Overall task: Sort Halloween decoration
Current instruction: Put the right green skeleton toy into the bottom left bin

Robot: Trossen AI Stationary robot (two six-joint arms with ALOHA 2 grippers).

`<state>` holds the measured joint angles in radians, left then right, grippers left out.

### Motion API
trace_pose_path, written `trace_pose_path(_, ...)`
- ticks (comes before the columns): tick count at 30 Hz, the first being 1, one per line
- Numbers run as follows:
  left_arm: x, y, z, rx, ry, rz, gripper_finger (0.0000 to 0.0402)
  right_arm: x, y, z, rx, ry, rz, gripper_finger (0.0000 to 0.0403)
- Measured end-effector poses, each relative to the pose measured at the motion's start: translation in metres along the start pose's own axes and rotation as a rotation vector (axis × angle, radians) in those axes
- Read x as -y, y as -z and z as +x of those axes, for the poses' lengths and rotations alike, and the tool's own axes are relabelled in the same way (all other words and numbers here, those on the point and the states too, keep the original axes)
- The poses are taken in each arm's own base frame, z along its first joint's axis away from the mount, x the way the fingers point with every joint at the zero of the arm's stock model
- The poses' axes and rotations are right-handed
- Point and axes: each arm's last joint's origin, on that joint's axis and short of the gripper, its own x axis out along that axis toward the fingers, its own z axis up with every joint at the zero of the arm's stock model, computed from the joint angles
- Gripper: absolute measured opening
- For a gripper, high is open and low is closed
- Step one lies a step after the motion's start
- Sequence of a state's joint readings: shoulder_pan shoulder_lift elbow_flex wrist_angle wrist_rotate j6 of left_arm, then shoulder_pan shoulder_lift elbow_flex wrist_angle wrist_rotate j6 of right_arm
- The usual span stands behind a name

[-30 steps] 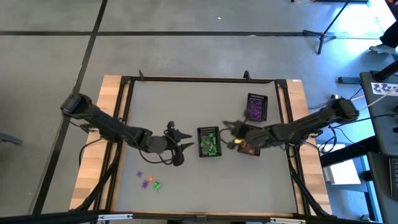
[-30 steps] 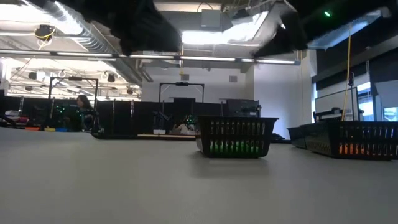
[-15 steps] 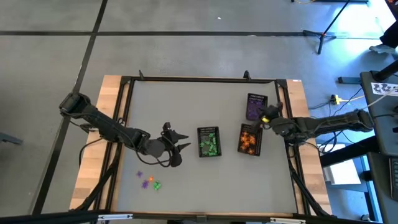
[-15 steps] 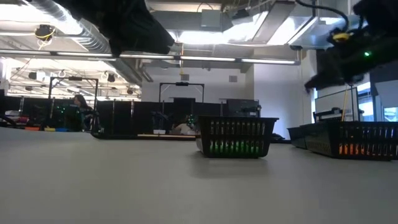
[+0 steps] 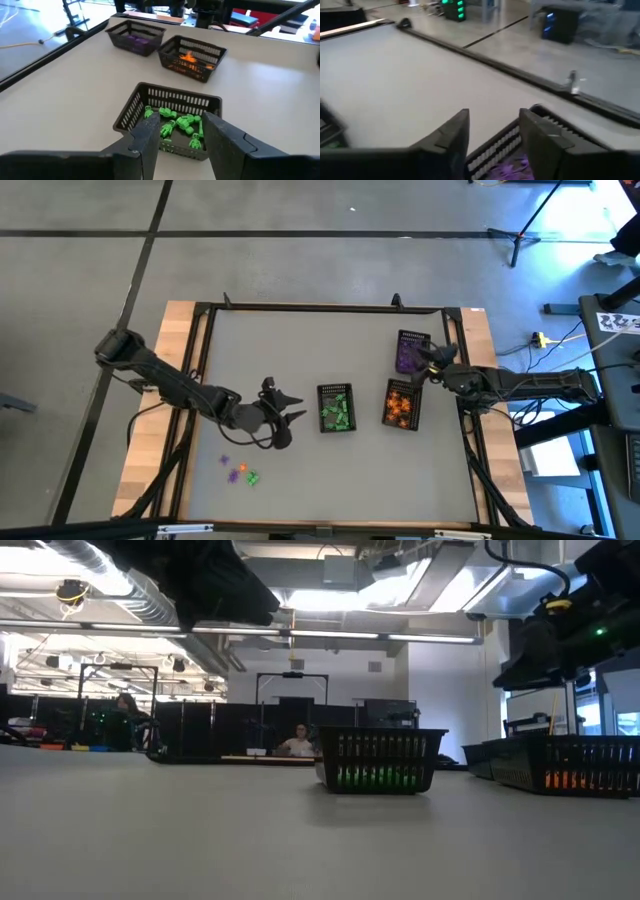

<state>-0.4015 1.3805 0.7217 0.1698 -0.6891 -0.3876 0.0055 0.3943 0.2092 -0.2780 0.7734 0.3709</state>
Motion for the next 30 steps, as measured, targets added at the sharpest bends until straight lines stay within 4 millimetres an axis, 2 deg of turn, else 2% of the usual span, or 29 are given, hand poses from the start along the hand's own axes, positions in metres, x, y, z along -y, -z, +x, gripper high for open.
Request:
trace_pose_path(4,0.002,-0.010,-0.007,-0.007,0.074,0.057,0.0139,-0.005,-0.001,0.000,-0.032,-0.142,0.018,0.0184)
trace_pose_path(10,0.019,-0.041,-0.029,-0.090,0.118,0.253,0.0139,-0.012,-0.009,-0.002,-0.009,-0.331,0.067,0.0186)
trace_pose_path(15,0.028,-0.059,-0.050,-0.249,0.123,0.197,0.0139,-0.016,-0.013,-0.003,0.014,-0.414,0.087,0.0186)
trace_pose_path(20,0.042,-0.041,-0.058,-0.421,0.193,0.027,0.0139,-0.017,-0.015,-0.004,0.028,-0.454,0.084,0.0186)
trace_pose_path(30,0.083,0.030,-0.056,-0.737,0.152,-0.116,0.0139,-0.018,-0.016,-0.004,0.033,-0.468,0.086,0.0186)
